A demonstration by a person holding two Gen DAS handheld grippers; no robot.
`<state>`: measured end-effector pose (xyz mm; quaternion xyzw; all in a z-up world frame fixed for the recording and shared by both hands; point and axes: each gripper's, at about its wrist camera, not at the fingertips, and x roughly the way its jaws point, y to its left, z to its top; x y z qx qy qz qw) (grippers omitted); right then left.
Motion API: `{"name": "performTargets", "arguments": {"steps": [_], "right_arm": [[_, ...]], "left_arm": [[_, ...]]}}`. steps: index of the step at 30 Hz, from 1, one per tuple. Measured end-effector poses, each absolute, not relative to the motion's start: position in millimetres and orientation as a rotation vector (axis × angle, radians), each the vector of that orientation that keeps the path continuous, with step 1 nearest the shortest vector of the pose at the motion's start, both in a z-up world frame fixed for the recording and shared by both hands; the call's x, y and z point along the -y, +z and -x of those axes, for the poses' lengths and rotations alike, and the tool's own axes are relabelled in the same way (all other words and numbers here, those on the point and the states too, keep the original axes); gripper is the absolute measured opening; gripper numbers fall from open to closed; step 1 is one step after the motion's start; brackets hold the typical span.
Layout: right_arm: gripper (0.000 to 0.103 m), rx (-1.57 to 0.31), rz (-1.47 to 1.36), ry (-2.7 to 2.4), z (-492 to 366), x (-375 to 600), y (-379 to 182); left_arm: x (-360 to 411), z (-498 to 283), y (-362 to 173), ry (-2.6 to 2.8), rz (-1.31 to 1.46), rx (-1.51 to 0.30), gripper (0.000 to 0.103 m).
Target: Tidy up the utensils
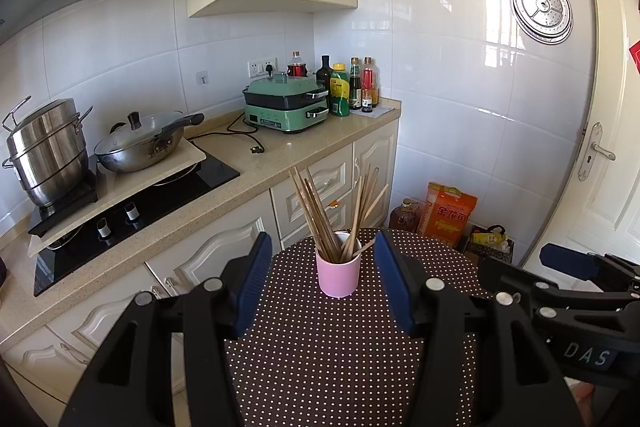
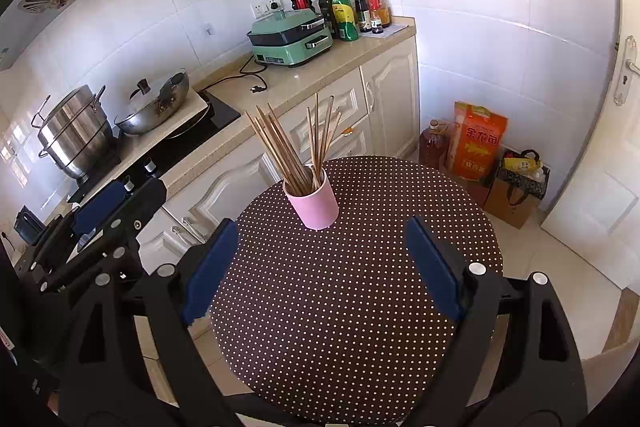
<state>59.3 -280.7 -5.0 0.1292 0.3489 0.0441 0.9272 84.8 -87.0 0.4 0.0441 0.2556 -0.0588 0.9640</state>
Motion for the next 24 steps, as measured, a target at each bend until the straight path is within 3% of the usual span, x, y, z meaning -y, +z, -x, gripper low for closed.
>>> {"name": "performTargets", "arguments": {"steps": [24], "right_arm": [[0.084, -0.727, -0.265, 0.084, -61.7, 278.2, -6.2]], "left_arm": [[84.0, -88.3, -2.3, -0.132, -0.083, -0.532, 0.054]]}}
